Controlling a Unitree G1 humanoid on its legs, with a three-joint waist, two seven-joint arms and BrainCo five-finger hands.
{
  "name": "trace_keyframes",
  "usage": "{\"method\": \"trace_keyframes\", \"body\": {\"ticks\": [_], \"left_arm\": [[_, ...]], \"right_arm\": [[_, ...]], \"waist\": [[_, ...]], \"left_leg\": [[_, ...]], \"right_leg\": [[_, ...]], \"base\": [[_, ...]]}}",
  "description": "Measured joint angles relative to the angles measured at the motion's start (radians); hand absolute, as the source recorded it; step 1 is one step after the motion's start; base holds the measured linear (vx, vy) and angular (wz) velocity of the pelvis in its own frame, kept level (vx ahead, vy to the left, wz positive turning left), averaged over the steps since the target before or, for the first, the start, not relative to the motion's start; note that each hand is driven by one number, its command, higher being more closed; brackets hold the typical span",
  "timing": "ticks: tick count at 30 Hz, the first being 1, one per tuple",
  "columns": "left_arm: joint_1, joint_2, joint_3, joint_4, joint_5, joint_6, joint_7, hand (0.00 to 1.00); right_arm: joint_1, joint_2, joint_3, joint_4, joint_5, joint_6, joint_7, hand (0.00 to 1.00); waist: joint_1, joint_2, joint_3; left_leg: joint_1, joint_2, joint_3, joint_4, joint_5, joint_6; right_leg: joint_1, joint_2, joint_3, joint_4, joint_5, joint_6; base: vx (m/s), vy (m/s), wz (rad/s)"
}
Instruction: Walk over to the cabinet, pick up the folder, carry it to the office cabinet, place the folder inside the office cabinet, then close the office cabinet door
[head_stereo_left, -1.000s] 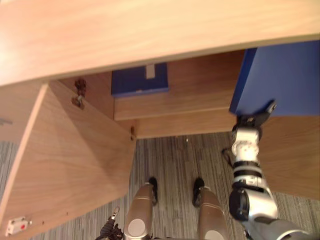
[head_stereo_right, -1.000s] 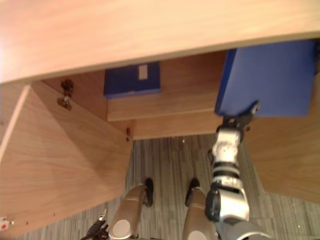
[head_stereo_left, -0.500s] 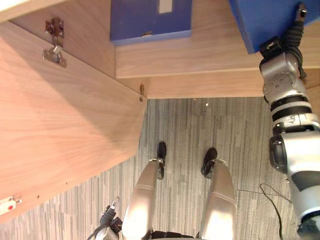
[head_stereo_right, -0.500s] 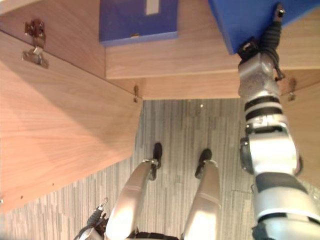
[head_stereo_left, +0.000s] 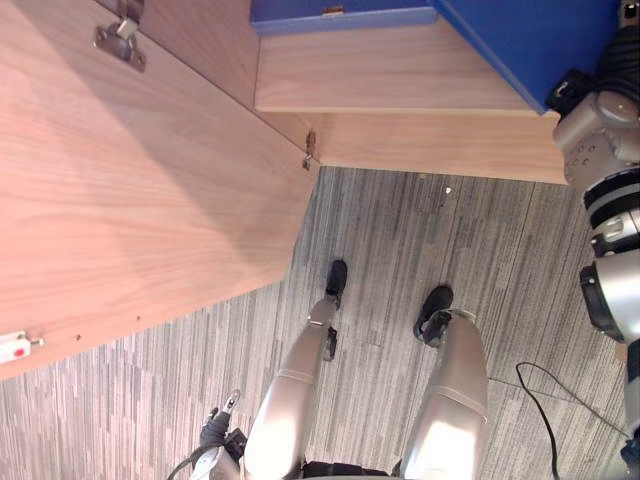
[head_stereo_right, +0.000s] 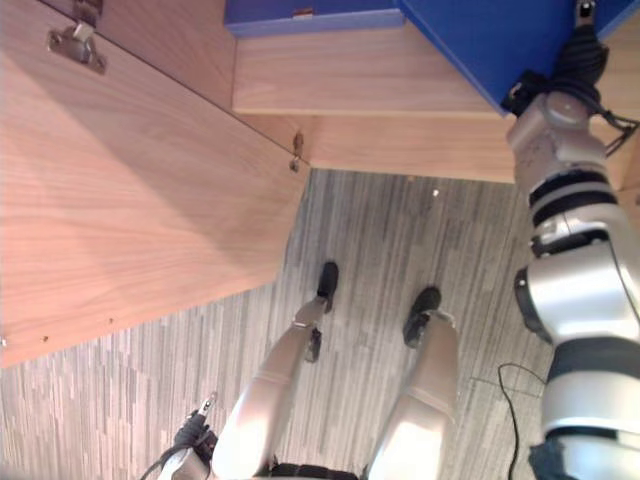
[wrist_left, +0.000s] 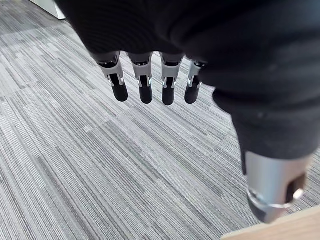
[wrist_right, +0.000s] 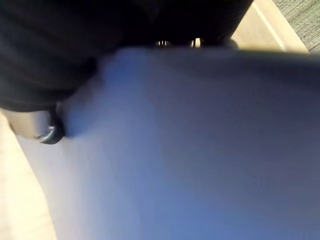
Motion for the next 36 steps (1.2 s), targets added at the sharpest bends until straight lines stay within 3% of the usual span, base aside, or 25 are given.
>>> {"method": "trace_keyframes", "body": {"ticks": [3, 8, 12, 16, 20, 21, 23, 24, 27, 28, 31, 36], "left_arm": [[0.006, 0.010, -0.016, 0.006, -0.004, 0.001, 0.005, 0.00], [0.008, 0.018, -0.037, 0.017, -0.004, 0.004, 0.005, 0.00], [0.009, 0.018, -0.045, 0.017, -0.005, 0.010, 0.005, 0.00], [0.017, 0.019, -0.055, 0.016, -0.020, 0.010, 0.005, 0.00], [0.021, 0.019, -0.058, 0.021, -0.025, 0.010, 0.004, 0.00], [0.022, 0.019, -0.058, 0.026, -0.025, 0.010, 0.003, 0.00], [0.027, 0.013, -0.060, 0.024, -0.028, 0.011, 0.001, 0.00], [0.026, 0.020, -0.075, 0.026, -0.023, 0.011, 0.001, 0.00], [0.039, 0.012, -0.073, 0.025, -0.025, 0.012, 0.001, 0.00], [0.038, 0.013, -0.074, 0.025, -0.024, 0.013, 0.001, 0.00], [0.038, 0.015, -0.078, 0.026, -0.021, 0.013, 0.001, 0.00], [0.038, 0.013, -0.070, 0.034, -0.021, 0.013, 0.000, 0.00]], "right_arm": [[0.000, -0.030, -0.008, -0.001, 0.007, -0.001, -0.005, 1.00], [0.000, -0.071, -0.084, -0.004, 0.034, -0.014, -0.025, 1.00], [-0.001, -0.071, -0.132, -0.010, 0.044, -0.031, -0.052, 1.00], [-0.002, -0.071, -0.130, -0.010, 0.035, -0.030, -0.049, 1.00], [-0.023, -0.076, -0.112, -0.007, 0.000, -0.023, -0.048, 1.00], [-0.039, -0.092, -0.085, -0.005, -0.001, -0.013, -0.047, 1.00], [-0.050, -0.104, -0.065, -0.005, -0.006, -0.012, -0.042, 1.00], [-0.077, -0.106, -0.045, 0.000, -0.006, -0.012, -0.042, 1.00], [-0.090, -0.123, -0.044, 0.017, 0.001, -0.013, -0.042, 1.00], [-0.091, -0.116, -0.046, 0.016, 0.003, -0.014, -0.042, 0.00], [-0.091, -0.108, -0.086, 0.017, 0.032, -0.024, -0.078, 0.00], [-0.091, -0.110, -0.235, -0.041, 0.041, -0.088, -0.088, 0.00]], "waist": [[-0.010, 0.001, 0.000], [-0.017, 0.011, 0.000], [-0.015, 0.022, 0.001], [-0.018, 0.028, 0.000], [-0.024, 0.033, 0.000], [-0.035, 0.032, 0.000], [-0.029, 0.048, -0.001], [-0.034, 0.049, 0.000], [-0.035, 0.059, -0.007], [-0.035, 0.059, -0.006], [-0.034, 0.059, -0.007], [-0.038, 0.060, -0.007]], "left_leg": [[0.042, 0.004, 0.007, -0.113, 0.010, -0.011], [0.049, -0.009, 0.041, -0.148, 0.021, -0.029], [0.063, -0.015, 0.041, -0.206, 0.061, -0.070], [0.071, -0.019, 0.037, -0.219, 0.111, -0.064], [0.084, -0.022, 0.037, -0.250, 0.105, -0.071], [0.070, -0.037, 0.050, -0.211, 0.113, -0.051], [0.058, -0.035, 0.053, -0.185, 0.112, -0.050], [0.058, -0.026, 0.058, -0.208, 0.074, -0.100], [0.063, -0.051, 0.059, -0.149, 0.138, -0.026], [0.065, -0.054, 0.059, -0.160, 0.149, -0.023], [0.085, -0.050, 0.043, -0.219, 0.167, -0.040], [0.105, -0.046, 0.045, -0.255, 0.168, -0.043]], "right_leg": [[-0.002, -0.028, -0.024, 0.006, -0.004, -0.007], [-0.012, -0.070, -0.025, 0.021, -0.007, -0.004], [-0.019, -0.081, -0.021, 0.024, -0.003, 0.006], [-0.026, -0.086, -0.013, 0.043, -0.002, 0.003], [-0.033, -0.093, -0.008, 0.048, -0.003, 0.002], [-0.037, -0.114, -0.003, 0.053, -0.007, 0.006], [-0.038, -0.101, 0.009, 0.059, -0.006, 0.011], [-0.041, -0.092, 0.009, 0.023, 0.012, 0.017], [-0.053, -0.116, 0.024, 0.043, 0.013, 0.023], [-0.059, -0.112, 0.032, 0.046, 0.012, 0.025], [-0.063, -0.117, 0.022, 0.050, 0.017, 0.018], [-0.059, -0.121, 0.017, 0.053, 0.015, 0.016]], "base": [[-0.02, -0.127, 0.38], [-0.03, -0.093, 0.21], [0.02, -0.071, 0.12], [0.03, -0.094, 0.00], [0.00, -0.135, 0.05], [-0.03, -0.155, 0.07], [-0.03, -0.122, -0.09], [-0.01, -0.095, -0.02], [0.02, -0.105, 0.10], [0.04, -0.087, -0.08], [0.04, -0.148, 0.11], [-0.01, -0.153, 0.02]]}}
